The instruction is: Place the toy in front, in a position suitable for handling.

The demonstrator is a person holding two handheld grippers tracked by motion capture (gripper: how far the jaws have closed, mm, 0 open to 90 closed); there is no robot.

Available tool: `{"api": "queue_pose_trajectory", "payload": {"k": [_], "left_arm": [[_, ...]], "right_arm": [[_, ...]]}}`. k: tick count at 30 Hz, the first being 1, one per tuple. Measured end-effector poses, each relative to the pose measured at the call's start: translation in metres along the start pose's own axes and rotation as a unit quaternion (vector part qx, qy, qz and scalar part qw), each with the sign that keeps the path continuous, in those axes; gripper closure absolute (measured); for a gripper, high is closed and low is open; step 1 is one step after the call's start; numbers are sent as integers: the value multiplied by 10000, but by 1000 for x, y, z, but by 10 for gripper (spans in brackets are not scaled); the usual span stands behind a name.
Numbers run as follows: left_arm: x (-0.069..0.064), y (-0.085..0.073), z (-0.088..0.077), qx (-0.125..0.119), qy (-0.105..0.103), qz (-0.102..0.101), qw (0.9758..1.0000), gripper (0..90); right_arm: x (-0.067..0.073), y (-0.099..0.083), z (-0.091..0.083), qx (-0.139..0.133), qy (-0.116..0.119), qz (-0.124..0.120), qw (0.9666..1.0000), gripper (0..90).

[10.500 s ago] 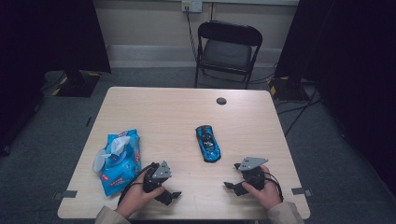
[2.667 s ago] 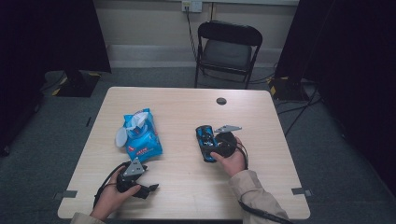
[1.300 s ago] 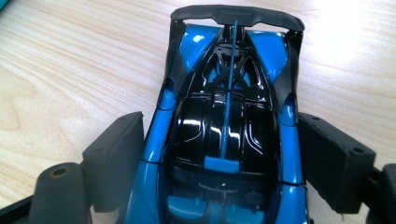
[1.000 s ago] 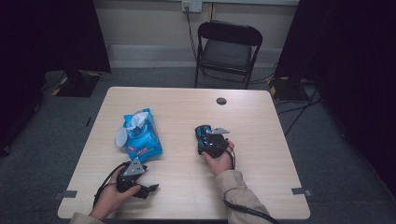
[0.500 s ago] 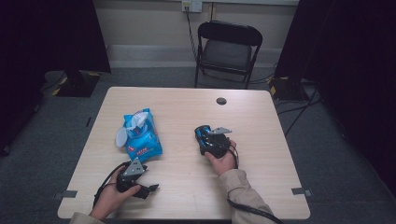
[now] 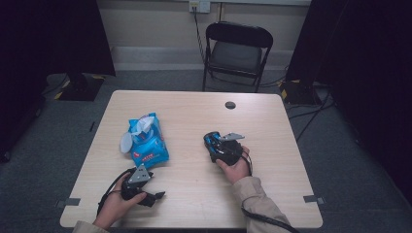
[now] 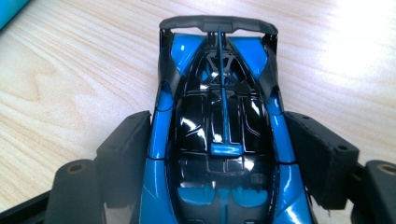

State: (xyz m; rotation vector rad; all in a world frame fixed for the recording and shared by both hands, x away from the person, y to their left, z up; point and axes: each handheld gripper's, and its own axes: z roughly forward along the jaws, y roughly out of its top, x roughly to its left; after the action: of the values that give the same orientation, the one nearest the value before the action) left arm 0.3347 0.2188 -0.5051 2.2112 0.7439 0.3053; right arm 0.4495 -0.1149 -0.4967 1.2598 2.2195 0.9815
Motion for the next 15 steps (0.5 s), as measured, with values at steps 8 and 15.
{"api": "queue_pose_trajectory", "payload": {"k": [8, 15], "left_arm": [[0, 0, 0, 4, 2, 1, 10000, 132], [0, 0, 0, -1, 1, 0, 10000, 131]], "right_arm": [[1, -7, 1, -38, -29, -31, 10000, 250], [-3, 0, 3, 31, 49, -22, 10000, 158]]}}
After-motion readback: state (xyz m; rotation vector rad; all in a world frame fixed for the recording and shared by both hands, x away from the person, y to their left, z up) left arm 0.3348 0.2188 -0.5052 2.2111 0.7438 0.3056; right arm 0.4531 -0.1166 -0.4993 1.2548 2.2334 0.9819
